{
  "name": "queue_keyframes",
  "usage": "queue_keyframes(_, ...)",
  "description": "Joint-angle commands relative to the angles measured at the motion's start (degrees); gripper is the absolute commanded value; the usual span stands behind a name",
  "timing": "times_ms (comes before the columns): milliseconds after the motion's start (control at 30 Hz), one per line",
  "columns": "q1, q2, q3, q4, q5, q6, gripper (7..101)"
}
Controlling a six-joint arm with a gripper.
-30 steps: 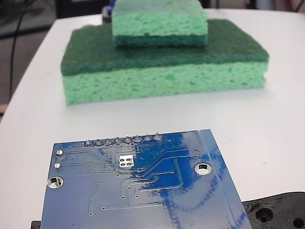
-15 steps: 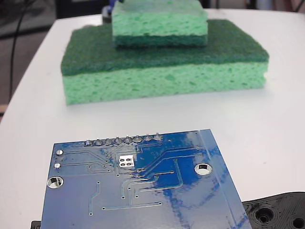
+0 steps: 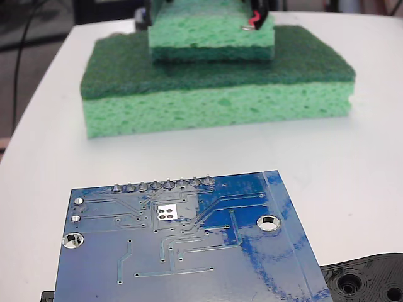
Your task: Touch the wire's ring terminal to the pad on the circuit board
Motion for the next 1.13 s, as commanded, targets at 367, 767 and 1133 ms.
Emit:
queue_keyframes(367,6.8,0.1,-0.3,0.0,-7.6,-1.8,100.3)
queue_keyframes(767,6.4,0.1,-0.3,0.0,-7.4,-1.8,100.3)
queue_keyframes(1133,5.8,0.1,-0.3,0.0,-7.0,-1.9,100.3)
